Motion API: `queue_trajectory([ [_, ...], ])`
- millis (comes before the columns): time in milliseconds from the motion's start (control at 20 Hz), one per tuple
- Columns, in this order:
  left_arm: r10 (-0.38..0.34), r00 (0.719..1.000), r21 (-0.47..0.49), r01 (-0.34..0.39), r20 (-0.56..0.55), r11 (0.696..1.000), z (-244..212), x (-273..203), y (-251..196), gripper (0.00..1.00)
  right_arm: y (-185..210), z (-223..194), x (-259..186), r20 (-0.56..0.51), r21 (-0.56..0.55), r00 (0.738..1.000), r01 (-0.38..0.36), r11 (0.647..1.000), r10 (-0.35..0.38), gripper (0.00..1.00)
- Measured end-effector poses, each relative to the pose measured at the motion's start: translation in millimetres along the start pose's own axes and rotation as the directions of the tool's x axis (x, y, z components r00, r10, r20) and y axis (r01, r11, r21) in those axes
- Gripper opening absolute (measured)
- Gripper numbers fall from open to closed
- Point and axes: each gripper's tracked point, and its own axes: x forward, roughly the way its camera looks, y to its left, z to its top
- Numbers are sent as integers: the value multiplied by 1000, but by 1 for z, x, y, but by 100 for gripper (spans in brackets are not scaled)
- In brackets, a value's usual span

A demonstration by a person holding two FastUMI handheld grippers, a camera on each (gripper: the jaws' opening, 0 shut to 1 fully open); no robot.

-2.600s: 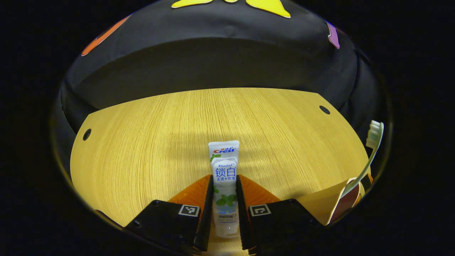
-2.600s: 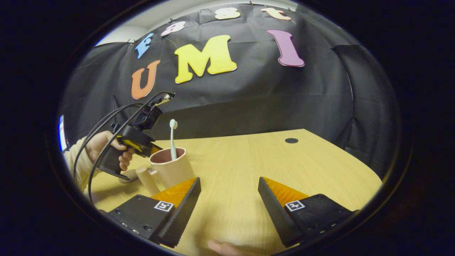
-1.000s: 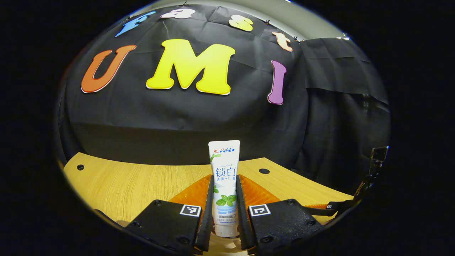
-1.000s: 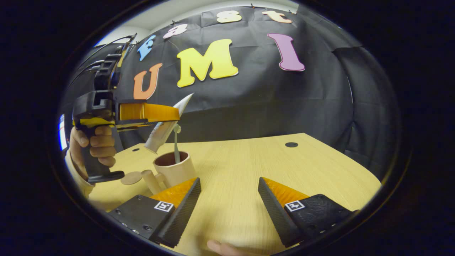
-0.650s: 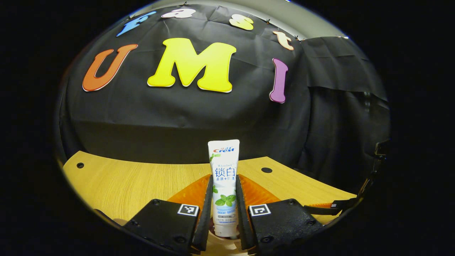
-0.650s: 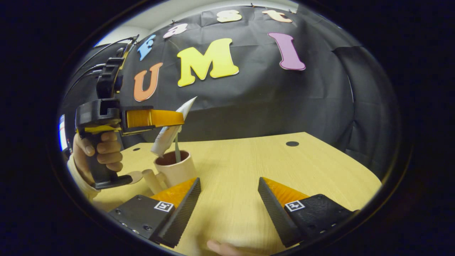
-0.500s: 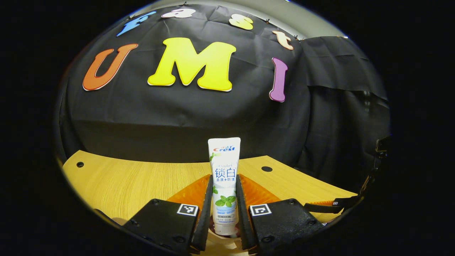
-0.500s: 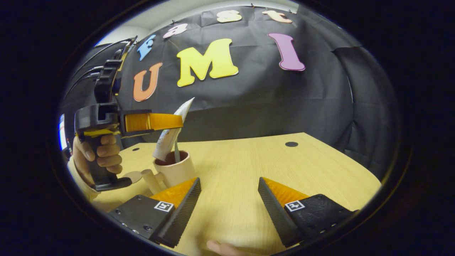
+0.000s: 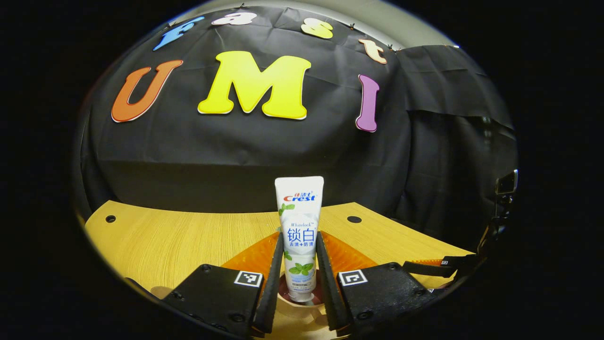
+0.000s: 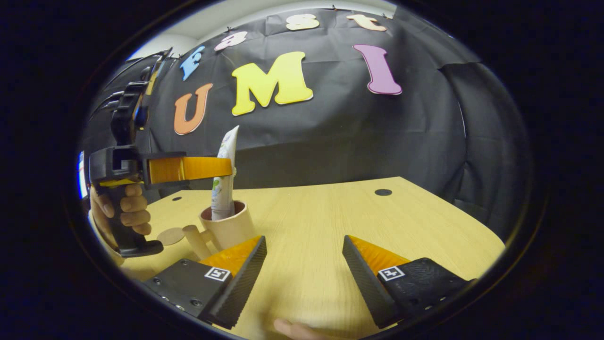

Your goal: Put the toothbrush and toothpaste on the desktop into the cup, then pick up the cup and place it on the coaster on the desktop.

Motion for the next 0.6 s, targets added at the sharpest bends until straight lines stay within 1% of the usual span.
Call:
queue_trajectory([
  [150,-2,999,28,1,47,1000,18,-15,3,52,-4,1,-1,7,-2,1000,14,1000,-14,97],
  [200,-3,998,32,1,56,999,22,-21,4,58,-4,0,-2,5,4,1000,15,1000,-15,97],
  [300,-3,998,42,0,67,999,30,-31,4,61,-2,-2,-4,-3,20,1000,13,1000,-13,97],
  [350,-1,997,45,-3,74,999,33,-38,6,64,-3,-2,-4,-8,19,1000,24,1000,-23,97],
  [400,0,997,46,-4,82,999,36,-45,8,67,-3,0,-5,-9,11,999,35,999,-35,97],
  [450,0,996,43,-4,94,999,38,-53,11,69,-1,4,-8,-1,-2,999,43,999,-43,97],
  [500,8,995,41,-12,99,999,39,-60,14,73,2,9,-11,13,-17,999,50,999,-50,96],
  [600,26,995,40,-30,95,999,37,-73,23,75,9,15,-15,32,-53,998,58,997,-57,97],
])
